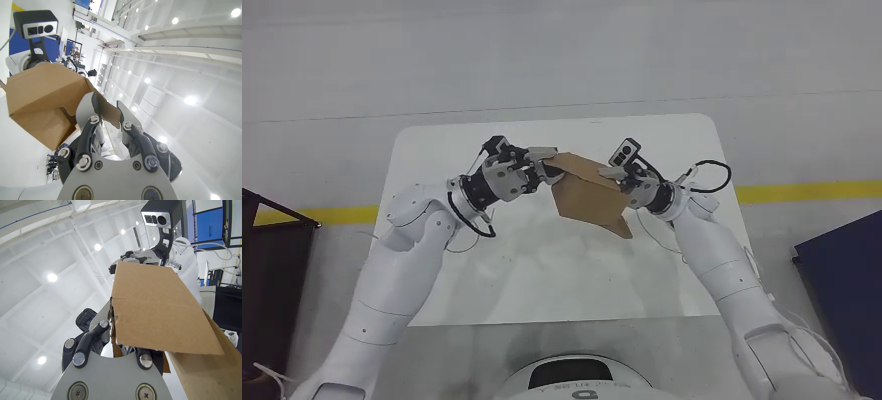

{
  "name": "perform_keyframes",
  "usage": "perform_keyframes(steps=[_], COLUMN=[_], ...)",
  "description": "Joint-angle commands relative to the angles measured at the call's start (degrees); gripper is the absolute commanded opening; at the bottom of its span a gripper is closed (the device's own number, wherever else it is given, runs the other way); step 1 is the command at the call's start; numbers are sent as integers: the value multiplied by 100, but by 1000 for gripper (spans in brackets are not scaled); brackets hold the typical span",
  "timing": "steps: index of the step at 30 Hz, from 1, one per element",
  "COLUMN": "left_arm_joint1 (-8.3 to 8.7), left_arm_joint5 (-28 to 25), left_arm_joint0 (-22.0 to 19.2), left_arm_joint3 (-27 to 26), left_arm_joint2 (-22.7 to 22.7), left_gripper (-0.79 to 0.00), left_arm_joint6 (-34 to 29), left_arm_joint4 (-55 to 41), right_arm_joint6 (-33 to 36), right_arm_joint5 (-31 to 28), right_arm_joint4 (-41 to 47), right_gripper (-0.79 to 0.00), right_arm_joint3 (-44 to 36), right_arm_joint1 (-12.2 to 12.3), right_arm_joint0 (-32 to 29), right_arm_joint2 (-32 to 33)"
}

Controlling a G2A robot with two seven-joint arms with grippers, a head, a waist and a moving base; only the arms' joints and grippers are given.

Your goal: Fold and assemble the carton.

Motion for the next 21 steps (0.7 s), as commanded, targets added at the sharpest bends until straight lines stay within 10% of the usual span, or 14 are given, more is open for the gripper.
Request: perform_keyframes(steps=[1, 17, 21], left_arm_joint1=[14, 234, 295], left_arm_joint5=[78, 1237, 1418], left_arm_joint0=[29, 387, 455], left_arm_joint3=[-41, -472, -563], left_arm_joint2=[-41, -509, -629], left_gripper=[-785, -779, -656], left_arm_joint6=[3, -202, -314], left_arm_joint4=[47, 741, 929], right_arm_joint6=[1, -80, -121], right_arm_joint5=[7, -9, -16], right_arm_joint4=[3, 11, -43], right_gripper=[-785, -785, -785], right_arm_joint3=[9, 76, 69], right_arm_joint1=[4, 13, 17], right_arm_joint0=[2, 34, 42], right_arm_joint2=[3, -36, -58])
